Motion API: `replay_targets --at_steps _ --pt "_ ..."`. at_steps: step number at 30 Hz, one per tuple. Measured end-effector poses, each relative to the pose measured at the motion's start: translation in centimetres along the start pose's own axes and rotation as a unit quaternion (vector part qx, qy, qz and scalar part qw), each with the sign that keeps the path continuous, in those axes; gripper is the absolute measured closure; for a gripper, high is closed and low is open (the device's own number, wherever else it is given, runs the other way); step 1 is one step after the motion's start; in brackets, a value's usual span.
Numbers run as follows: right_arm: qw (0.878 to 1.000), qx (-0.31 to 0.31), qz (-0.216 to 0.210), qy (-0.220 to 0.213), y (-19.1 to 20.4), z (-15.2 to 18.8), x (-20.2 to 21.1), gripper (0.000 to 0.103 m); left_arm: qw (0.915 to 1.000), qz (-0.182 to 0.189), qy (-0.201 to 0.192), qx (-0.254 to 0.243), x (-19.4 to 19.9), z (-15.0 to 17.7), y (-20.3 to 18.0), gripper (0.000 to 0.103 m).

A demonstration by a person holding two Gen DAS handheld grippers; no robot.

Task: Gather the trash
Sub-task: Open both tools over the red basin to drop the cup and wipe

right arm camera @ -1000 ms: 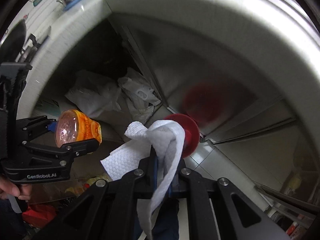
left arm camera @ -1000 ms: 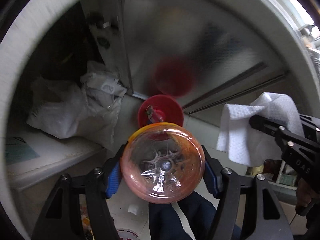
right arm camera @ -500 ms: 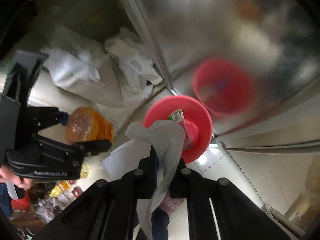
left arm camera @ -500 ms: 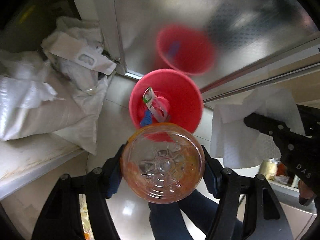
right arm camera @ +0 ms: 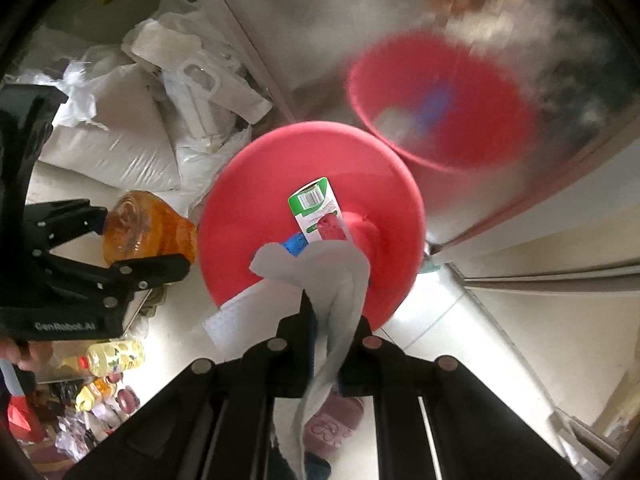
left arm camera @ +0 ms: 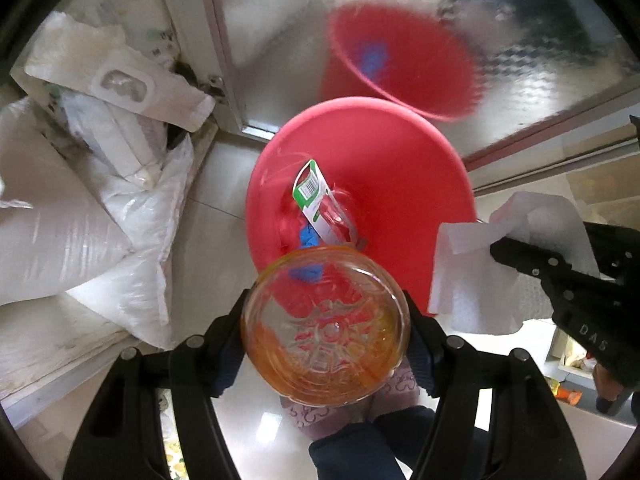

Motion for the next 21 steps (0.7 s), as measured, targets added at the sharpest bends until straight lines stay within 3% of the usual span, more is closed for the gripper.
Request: replay_targets --at_steps 2,11,15,17,19,21 --pt "1.000 -0.002 0.002 0.000 -0.1 -0.2 -0.8 0.096 0.9998 0.016 0.008 0.007 -1.1 -0.3 0.0 0.037" --pt "1.000 0.002 0.019 -0.004 -1.5 -0.7 -3.9 0.094 0.9999 0.008 -0.010 0.006 -2.7 -0.8 0.3 0.037" --pt "1.000 -0.001 0.010 -0.015 -2.1 -0.6 -4.3 0.074 1.0000 0.001 -0.007 0.002 -3.3 -1.0 0.5 0.035" --pt "1.000 -0.004 0.007 -0.021 -2.4 -0.7 -4.5 0.061 0.9999 -0.011 -0.005 0.002 -3.5 -1.1 0.6 0.027" --pt "0.999 -0.008 0.011 -0.029 -2.5 -0.8 -4.1 0.034 0.9999 -0.008 -0.005 0.004 -3.0 -1.0 0.8 0.027" --pt "0.999 -0.011 0.025 -0.046 -2.5 -0.9 -3.3 0.025 0.9999 0.000 -0.012 0.003 -2.2 -1.0 1.1 0.024"
Point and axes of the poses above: each gripper's, at about its wrist camera, not at the fingertips, and x roughly against the way its jaws point, y to its left, z to its underside, the point moved 1 cm from there along -x, roughly the way its jaws point, and after that the axes turned 9 degrees about x, right-handed, at the moved point
